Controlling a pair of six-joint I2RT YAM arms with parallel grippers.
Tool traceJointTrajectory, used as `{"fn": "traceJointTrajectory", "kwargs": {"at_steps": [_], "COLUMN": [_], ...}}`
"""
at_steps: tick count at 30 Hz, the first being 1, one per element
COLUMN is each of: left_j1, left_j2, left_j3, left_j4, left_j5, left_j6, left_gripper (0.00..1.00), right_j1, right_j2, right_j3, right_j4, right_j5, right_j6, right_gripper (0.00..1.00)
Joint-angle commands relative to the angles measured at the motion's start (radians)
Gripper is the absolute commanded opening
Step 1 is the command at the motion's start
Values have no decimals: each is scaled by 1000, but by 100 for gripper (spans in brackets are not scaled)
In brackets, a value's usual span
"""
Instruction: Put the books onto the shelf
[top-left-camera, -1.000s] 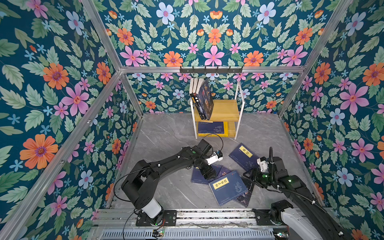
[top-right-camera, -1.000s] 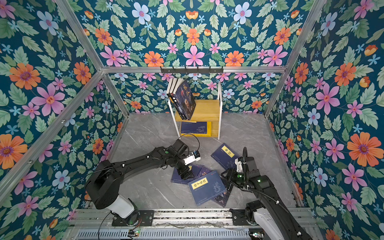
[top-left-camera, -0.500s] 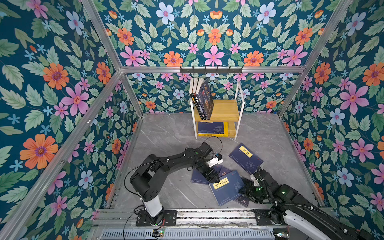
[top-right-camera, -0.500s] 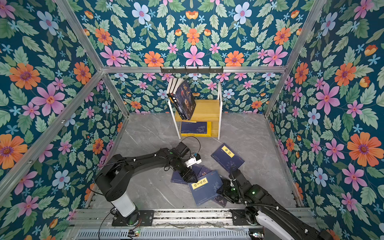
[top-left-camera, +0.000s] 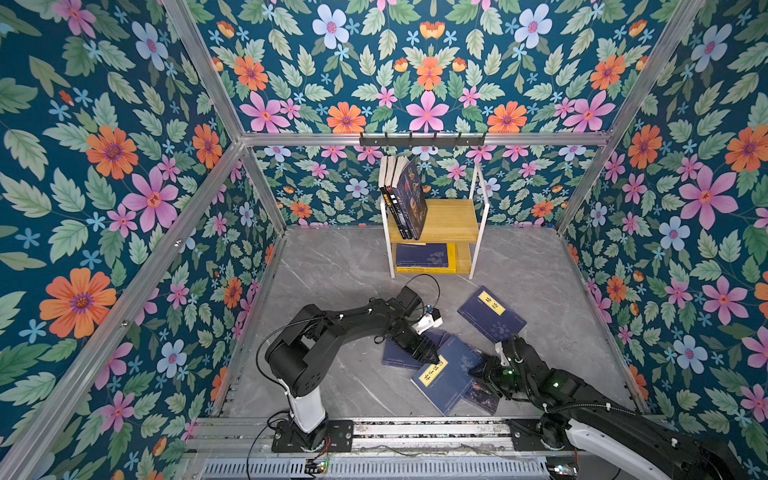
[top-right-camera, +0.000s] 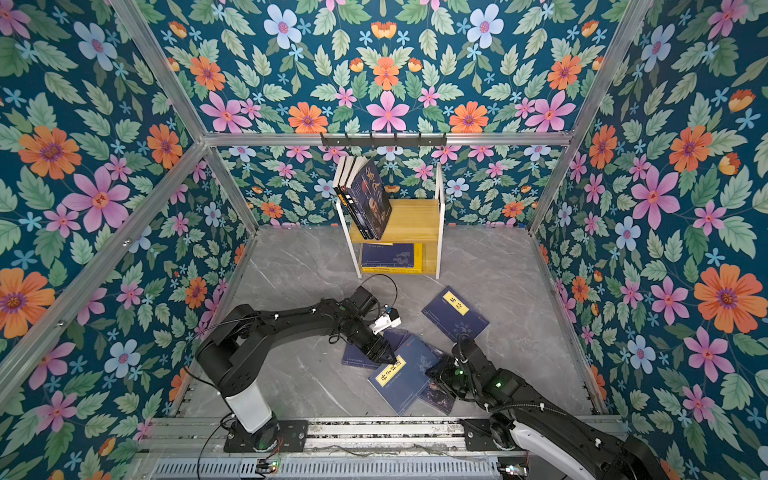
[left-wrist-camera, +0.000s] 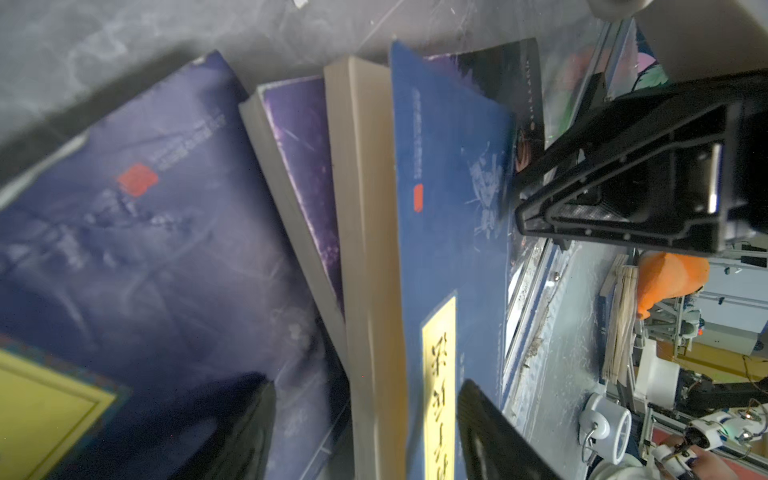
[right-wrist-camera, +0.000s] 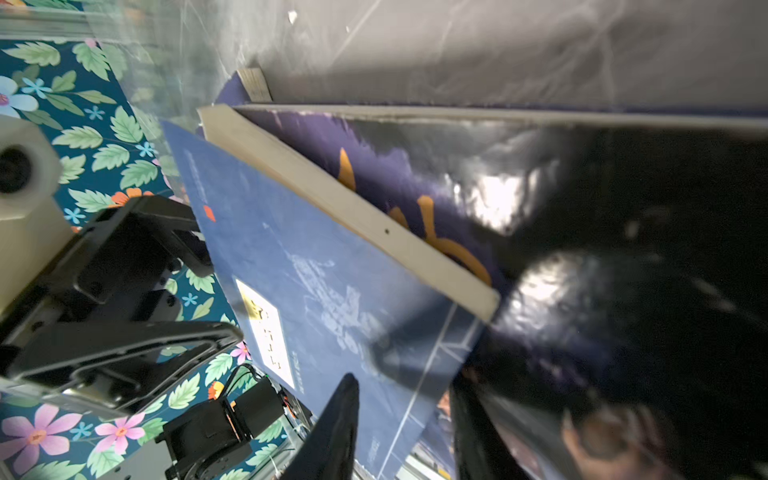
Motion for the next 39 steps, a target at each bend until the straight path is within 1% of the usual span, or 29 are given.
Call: {"fn": "traceJointTrajectory", "kwargs": {"at_steps": [1,3,7,10,15,18,19,21,23,24,26,29,32,35,39], "left_j1": [0,-2,-4,-9,-8,-7,-7,-7,-5,-4,0,21,47,82,127], "left_j2": [17,29,49,50,43,32,27,15,-4,-15,-31,-54,-93,-137,-196], "left_j3": [11,11,31,31,43,40,42,53,59,55,50,55,58,53,37], "left_j4": [17,32,37,42,43,43,41,25,15,17,15,-5,-22,-36,-37], "left_j5": [16,20,17,12,4,-5,-15,-41,-44,-43,-50,-30,17,46,68], "left_j6": [-35,-38,-56,-53,-57,-40,-38,-37,-35,-28,-12,1,25,43,71], "left_gripper": [64,60,52,48,38,26,18,7,1,0,0,0,0,0,0], "right_j1": [4,12,22,55,65,68,68,69,67,68,66,60,59,59,59], "right_j2": [3,9,45,71,172,250,276,305,311,306,283,220,145,101,132], "right_j3": [-10,-18,-4,-4,23,57,67,83,97,109,130,175,230,305,436], "right_j4": [12,53,64,124,213,263,273,279,272,247,174,42,-57,-100,-123], "right_j5": [45,48,51,79,76,52,46,46,50,57,91,155,238,284,297], "right_j6": [50,61,64,79,76,52,48,45,32,19,-11,-76,-219,-434,-701], "right_gripper": [36,36,34,34,32,32,32,32,32,33,37,44,54,60,65]}}
